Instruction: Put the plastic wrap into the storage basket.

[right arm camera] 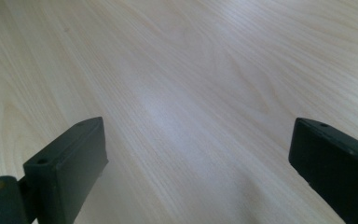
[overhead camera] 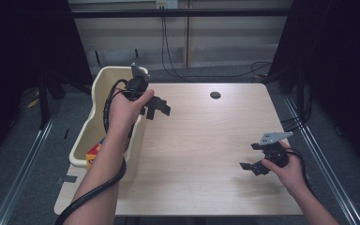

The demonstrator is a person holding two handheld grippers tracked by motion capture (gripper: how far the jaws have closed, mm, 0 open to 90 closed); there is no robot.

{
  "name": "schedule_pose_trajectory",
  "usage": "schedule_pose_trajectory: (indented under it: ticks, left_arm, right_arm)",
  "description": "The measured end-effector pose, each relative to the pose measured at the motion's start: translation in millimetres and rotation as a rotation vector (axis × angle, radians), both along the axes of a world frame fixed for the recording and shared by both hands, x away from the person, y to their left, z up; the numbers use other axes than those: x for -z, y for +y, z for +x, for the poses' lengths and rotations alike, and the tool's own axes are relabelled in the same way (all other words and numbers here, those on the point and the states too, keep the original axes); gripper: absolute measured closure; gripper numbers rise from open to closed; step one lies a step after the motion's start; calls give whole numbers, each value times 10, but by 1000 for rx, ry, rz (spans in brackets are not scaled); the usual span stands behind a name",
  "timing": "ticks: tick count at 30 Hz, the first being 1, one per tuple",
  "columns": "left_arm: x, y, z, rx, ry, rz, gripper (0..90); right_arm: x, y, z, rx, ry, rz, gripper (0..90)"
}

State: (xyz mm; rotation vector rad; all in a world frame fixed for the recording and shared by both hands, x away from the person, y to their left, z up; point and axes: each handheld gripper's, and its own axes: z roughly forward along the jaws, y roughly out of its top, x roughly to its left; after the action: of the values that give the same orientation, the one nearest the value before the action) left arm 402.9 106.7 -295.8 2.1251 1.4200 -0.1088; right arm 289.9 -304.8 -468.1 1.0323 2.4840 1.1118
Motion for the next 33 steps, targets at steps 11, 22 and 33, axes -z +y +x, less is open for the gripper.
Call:
schedule_pose_trajectory:
  ticks: [11,22,33]
  left_arm:
    - [97,-232,-40,70,12,1,57]
    - [219,-376,-87,114,15,32,60]
    - [388,-450,-114,133,28,40,60]
  right_arm:
    - [-3,7,0,-3,3,1,41]
    - [-3,5,3,-6,2,5,41]
    - [-2,7,3,-5,2,3,41]
